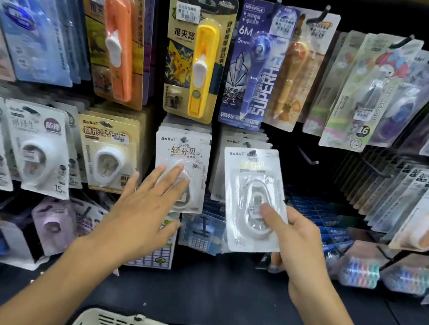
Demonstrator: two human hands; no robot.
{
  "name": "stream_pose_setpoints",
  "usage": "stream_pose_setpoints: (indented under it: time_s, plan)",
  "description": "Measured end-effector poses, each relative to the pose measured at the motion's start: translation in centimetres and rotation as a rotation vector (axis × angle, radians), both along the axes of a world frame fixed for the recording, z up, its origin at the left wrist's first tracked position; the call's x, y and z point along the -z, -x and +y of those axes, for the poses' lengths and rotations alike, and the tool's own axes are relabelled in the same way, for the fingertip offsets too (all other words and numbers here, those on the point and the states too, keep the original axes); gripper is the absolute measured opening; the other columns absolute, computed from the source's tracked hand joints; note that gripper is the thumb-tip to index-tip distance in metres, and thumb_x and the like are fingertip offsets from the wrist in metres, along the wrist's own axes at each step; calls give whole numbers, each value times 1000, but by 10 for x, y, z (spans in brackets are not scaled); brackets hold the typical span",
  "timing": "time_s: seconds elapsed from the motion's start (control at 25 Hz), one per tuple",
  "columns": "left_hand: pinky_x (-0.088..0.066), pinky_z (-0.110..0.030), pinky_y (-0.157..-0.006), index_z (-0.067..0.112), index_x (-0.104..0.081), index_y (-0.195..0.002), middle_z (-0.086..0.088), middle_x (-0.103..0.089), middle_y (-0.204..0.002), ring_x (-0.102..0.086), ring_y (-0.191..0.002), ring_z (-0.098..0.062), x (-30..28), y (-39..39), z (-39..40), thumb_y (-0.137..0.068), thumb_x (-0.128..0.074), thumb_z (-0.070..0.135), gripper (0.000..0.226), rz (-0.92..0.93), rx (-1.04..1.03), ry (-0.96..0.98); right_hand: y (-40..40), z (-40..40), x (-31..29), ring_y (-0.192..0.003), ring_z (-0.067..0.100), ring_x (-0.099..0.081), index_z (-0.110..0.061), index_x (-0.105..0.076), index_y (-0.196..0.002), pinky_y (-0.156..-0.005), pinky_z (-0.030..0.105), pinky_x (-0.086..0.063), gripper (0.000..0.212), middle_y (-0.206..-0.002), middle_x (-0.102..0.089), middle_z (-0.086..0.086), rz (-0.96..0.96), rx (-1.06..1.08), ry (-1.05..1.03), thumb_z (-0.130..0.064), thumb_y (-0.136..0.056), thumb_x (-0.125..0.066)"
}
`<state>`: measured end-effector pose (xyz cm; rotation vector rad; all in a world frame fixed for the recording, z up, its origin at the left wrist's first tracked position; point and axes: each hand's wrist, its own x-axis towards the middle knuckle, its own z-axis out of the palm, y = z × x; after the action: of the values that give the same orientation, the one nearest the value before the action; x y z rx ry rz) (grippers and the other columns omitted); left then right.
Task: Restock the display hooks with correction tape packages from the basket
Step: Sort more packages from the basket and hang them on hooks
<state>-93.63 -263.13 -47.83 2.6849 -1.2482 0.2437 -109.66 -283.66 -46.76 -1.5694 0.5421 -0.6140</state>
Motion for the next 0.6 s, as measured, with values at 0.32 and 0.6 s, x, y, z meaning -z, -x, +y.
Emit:
stream_pose_setpoints:
  time_s: [0.32, 0.6]
  plan:
    - [6, -46, -125, 34, 13, -160, 17, 40, -156, 27, -152, -14, -1, 2, 3, -101, -46, 48, 84, 53, 4, -38, -97, -28, 21, -59, 19, -54, -10, -68, -100, -57, 35, -47, 24, -73, -61, 3, 174, 172, 40, -33, -95, -67]
    - [6, -47, -125, 35, 11, -160, 17, 40, -157, 25, -153, -14, 2, -8, 3, -102, -46, 44, 81, 66, 63, -37, -164, -55, 27, -68, 24, -61, -8, -51, -132, -61, 41, -57, 59, -80, -60, 6, 230, 280, -152, -44, -90, -73]
